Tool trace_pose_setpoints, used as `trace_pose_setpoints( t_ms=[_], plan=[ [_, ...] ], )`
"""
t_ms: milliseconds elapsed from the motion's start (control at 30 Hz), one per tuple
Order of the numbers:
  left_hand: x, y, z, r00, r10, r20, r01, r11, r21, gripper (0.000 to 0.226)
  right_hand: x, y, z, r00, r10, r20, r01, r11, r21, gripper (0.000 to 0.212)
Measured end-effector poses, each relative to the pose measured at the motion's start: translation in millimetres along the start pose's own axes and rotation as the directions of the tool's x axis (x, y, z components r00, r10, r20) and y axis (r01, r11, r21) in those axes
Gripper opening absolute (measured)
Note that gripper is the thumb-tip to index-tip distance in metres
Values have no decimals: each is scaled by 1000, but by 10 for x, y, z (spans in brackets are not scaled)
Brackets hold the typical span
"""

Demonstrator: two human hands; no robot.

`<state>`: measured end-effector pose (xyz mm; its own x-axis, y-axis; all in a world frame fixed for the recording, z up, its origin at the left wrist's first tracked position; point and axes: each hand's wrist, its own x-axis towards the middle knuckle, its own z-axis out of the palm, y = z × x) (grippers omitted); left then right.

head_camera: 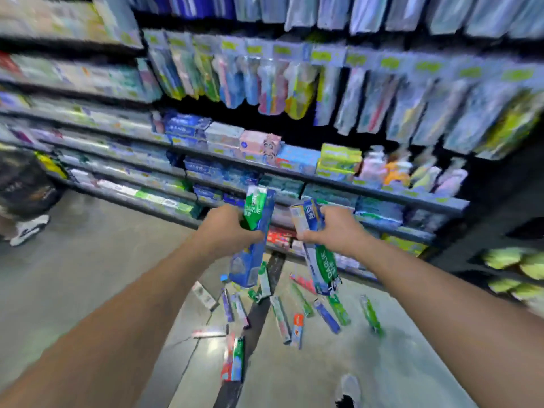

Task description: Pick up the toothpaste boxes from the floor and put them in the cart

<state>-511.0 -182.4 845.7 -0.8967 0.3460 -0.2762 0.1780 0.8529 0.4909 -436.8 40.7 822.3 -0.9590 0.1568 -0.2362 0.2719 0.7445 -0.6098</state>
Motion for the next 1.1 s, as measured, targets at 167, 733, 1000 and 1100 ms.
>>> trace_pose_setpoints(
  t_ms=[167, 733, 1000, 1100],
  plan=[
    [21, 1583, 351, 961, 254, 109, -263, 962, 73, 39, -752, 923, -1034, 956, 179, -234, -164, 983, 85, 52],
    [-1376, 6824, 3955, 513, 681, 523, -772, 632, -66, 41, -4660, 4932, -3447, 427, 751, -504, -570, 656, 495, 42],
    [-1814, 8304, 4951, 420, 683, 597, -795, 595, -120, 44, -5511, 6022, -3997, 234, 851, -470, -564, 512, 647, 43],
    [-1690, 8786, 5391, 400, 676, 619, -796, 590, -131, 42, -5531, 6529, -4225, 211, 868, -449, -561, 484, 671, 47]
  ],
)
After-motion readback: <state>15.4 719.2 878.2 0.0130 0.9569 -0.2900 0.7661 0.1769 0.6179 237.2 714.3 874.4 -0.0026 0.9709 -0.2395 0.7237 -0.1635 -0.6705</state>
